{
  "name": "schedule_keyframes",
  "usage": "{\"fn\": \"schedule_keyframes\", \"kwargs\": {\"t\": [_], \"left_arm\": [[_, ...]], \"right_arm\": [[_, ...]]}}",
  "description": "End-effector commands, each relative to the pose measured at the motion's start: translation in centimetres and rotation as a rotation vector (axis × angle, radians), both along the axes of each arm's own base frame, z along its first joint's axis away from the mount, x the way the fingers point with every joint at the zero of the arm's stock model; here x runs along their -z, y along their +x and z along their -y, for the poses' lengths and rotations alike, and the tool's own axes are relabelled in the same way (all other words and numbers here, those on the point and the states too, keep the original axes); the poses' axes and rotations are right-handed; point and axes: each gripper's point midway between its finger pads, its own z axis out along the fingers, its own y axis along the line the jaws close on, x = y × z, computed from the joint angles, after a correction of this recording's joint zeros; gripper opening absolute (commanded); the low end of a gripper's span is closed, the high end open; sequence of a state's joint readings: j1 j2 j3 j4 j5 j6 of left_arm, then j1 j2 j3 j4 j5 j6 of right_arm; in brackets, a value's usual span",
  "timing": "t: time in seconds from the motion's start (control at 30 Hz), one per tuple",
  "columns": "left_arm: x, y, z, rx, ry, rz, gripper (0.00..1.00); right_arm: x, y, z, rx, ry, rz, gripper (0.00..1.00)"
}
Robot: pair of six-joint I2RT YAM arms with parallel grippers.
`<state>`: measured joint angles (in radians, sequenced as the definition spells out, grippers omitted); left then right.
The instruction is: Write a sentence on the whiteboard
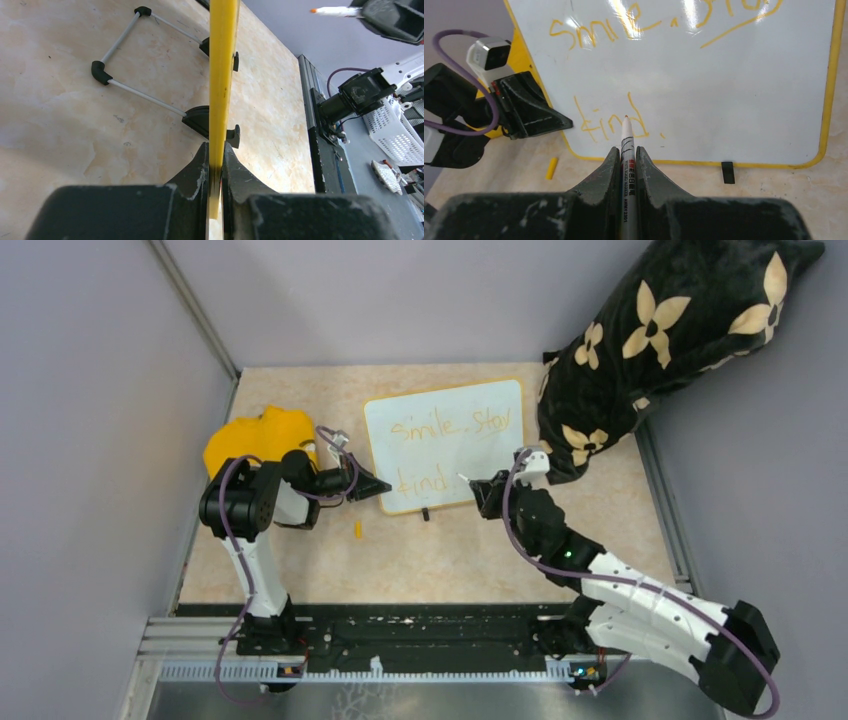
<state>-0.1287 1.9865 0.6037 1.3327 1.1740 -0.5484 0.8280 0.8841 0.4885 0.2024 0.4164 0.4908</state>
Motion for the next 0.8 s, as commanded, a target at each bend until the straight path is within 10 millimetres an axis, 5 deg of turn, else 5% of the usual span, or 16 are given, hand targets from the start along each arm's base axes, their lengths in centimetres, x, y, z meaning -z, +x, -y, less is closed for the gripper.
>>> {"fn": "schedule_keyframes", "kwargs": {"t": [0.0, 0.77], "left_arm": [[2.0, 0.3, -0.1, -0.041, 0.021, -0.083, 0.00], [1.9, 0.3, -0.2, -0.038, 0.017, -0.091, 0.16]], "right_arm": [[-3.2, -1.3, 0.2, -0.057, 0.039, 0.042, 0.00], [-0.2, -3.9, 3.7, -0.026, 0.003, -0.011, 0.00]]}}
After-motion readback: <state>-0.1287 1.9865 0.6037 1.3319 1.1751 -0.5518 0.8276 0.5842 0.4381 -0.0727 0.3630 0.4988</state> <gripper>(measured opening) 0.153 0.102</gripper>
